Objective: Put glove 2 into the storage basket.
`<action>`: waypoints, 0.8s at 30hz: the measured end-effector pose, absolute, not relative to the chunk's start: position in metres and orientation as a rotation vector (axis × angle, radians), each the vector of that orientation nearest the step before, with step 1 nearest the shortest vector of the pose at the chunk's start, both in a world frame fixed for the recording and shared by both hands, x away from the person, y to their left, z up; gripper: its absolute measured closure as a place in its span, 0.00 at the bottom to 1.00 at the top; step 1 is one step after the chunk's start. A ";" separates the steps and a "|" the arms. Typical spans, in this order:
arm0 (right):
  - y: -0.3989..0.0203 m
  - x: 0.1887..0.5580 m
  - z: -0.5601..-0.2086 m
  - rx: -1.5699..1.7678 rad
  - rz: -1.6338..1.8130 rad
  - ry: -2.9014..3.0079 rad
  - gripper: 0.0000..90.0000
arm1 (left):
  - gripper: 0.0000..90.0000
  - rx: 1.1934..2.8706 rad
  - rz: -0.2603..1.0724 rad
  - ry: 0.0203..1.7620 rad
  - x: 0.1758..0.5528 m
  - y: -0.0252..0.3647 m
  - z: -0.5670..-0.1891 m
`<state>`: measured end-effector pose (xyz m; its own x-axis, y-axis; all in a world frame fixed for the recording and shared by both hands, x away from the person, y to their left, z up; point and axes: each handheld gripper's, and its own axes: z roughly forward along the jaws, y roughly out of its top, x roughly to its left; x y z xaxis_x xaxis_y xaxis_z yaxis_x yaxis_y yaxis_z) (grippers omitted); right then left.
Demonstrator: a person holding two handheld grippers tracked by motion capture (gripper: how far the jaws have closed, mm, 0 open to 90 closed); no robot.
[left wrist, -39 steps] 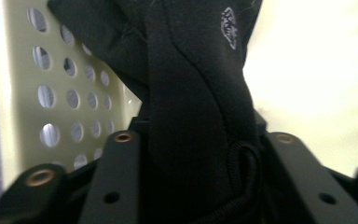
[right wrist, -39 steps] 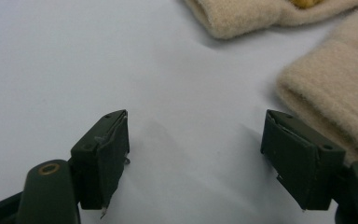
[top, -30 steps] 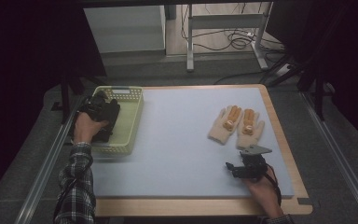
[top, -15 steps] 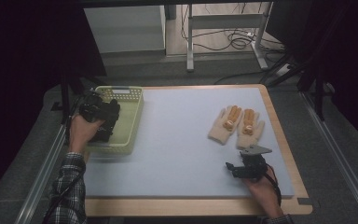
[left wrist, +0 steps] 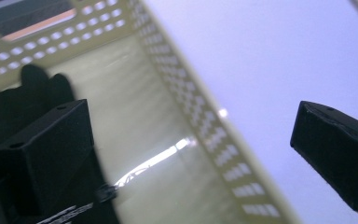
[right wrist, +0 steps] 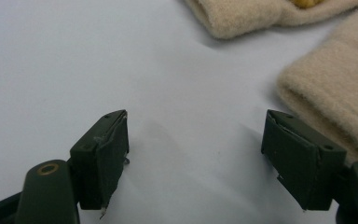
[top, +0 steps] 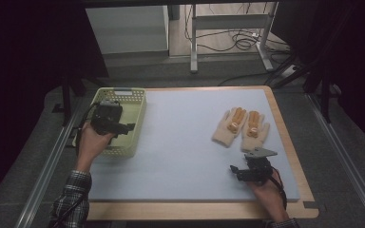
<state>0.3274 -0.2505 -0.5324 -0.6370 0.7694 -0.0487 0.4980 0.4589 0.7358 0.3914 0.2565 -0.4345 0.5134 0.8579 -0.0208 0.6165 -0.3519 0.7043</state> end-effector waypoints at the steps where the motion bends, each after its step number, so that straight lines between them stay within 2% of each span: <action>1: -0.250 0.327 -0.532 1.069 0.996 2.337 0.25 | 0.00 2.089 0.470 1.182 0.388 0.252 -0.434; 13: -0.250 0.327 -0.532 1.071 0.996 2.337 0.25 | 0.00 2.103 0.469 0.993 0.347 0.206 -0.440; 24: -0.250 0.327 -0.532 1.072 0.996 2.337 0.25 | 0.00 2.104 0.417 0.860 0.313 0.161 -0.475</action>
